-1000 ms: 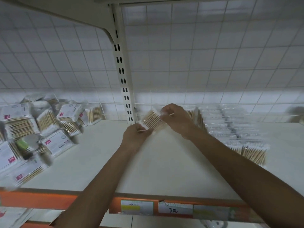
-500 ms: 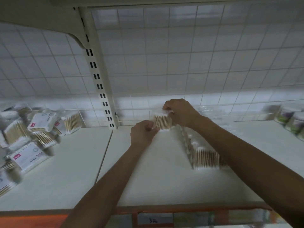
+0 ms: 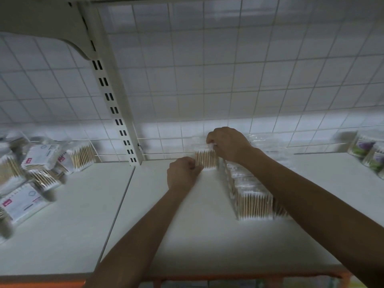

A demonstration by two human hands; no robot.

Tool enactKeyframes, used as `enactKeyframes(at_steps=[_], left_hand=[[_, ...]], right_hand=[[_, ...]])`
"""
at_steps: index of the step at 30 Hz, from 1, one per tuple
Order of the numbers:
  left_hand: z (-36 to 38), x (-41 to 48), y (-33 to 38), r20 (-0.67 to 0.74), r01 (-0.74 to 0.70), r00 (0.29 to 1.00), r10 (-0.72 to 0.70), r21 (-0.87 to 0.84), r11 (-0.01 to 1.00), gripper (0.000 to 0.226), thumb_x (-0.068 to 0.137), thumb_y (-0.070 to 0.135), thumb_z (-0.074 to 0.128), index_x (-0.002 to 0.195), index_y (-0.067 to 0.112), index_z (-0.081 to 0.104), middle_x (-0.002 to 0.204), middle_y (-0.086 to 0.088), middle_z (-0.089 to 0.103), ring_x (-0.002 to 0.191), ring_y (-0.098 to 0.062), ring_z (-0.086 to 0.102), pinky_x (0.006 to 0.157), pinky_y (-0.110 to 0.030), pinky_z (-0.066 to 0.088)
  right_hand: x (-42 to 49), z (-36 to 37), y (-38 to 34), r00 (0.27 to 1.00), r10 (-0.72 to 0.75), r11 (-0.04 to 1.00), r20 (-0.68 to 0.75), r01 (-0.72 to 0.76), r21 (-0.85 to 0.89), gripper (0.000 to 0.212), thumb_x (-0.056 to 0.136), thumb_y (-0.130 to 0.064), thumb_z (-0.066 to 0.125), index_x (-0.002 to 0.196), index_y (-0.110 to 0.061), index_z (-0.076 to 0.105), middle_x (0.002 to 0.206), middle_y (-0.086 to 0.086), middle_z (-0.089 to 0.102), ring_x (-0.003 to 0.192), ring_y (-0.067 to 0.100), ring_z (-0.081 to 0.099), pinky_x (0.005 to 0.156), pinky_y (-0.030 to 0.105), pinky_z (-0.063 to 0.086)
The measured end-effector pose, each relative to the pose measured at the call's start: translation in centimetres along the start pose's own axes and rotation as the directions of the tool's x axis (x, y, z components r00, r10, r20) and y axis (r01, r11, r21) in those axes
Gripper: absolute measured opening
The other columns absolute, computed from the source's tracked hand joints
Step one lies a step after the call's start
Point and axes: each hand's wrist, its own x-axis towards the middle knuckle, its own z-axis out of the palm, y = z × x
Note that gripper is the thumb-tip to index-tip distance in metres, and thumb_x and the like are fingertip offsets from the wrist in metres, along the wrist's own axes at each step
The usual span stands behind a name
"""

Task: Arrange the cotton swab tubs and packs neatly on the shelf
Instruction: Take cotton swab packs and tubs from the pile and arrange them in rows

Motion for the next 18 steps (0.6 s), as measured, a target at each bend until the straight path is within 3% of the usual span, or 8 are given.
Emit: enactKeyframes(at_steps=[13, 18], left_hand=[[0.1, 0.4, 0.0, 0.064, -0.055, 0.997, 0.050, 0.076, 0.996, 0.023, 0.084, 0.038, 0.063, 0.102, 0.027, 0.070, 0.095, 0.002, 0.072, 0.095, -0.020, 0.064, 0.079, -0.026, 0.048], [0.0, 0.5, -0.1, 0.075, -0.080, 0.994, 0.073, 0.097, 0.992, 0.030, 0.085, 0.039, 0.062, 0.108, 0.021, 0.068, 0.099, -0.001, 0.071, 0.100, -0.022, 0.063, 0.084, -0.029, 0.049]], right_hand=[[0.1, -0.1, -0.5, 1.000, 0.006, 0.995, -0.001, -0.006, -0.098, 0.032, 0.085, -0.002, 0.052, 0.112, -0.015, 0.064, 0.110, 0.004, 0.063, 0.104, 0.022, 0.053, 0.084, 0.033, 0.049], [-0.1, -0.6, -1.2, 1.000, 0.021, 0.996, 0.005, -0.020, -0.084, 0.035, 0.086, -0.003, 0.052, 0.117, -0.017, 0.061, 0.114, 0.004, 0.060, 0.107, 0.022, 0.050, 0.087, 0.034, 0.048]])
